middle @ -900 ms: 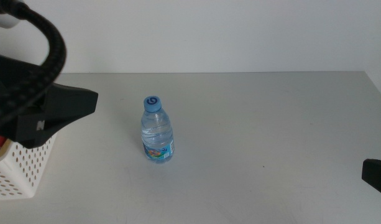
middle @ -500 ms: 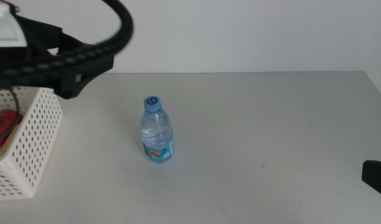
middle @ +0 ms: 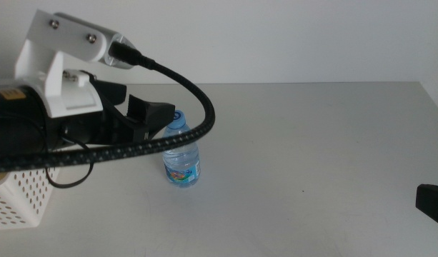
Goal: Use arms to grab the bottles and put them into the dustbin to the left of the table.
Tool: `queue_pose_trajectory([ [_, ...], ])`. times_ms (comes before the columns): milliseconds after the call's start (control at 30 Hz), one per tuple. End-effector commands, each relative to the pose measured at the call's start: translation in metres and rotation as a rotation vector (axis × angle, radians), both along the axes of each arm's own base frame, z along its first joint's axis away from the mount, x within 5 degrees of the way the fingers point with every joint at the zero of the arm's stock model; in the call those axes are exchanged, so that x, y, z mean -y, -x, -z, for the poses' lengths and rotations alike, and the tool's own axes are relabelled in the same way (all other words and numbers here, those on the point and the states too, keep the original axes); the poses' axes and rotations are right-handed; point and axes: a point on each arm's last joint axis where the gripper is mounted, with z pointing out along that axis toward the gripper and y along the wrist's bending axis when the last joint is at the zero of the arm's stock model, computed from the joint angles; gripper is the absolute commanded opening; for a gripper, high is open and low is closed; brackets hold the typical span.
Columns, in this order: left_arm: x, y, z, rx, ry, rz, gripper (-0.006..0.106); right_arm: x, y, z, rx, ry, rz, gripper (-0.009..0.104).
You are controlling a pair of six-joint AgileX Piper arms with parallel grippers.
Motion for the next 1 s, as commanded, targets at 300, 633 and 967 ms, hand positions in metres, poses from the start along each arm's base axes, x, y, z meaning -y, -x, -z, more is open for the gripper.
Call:
queue_pose_trajectory([
  [300,-0.003,0.002,0.001,0.049,0.080,-0.057,0.094,0.000,-0.001,-0.014,0.080,-0.037,0.005,0.071],
  [633,-0.002,0.007,-0.005,0.239,0.143,-0.145,0.094,0.000,-0.001,-0.014,0.080,-0.037,0.005,0.071],
  [967,-0.002,0.017,0.040,0.180,0.199,-0.133,0.094,0.000,-0.001,-0.014,0.080,-0.037,0.005,0.071],
])
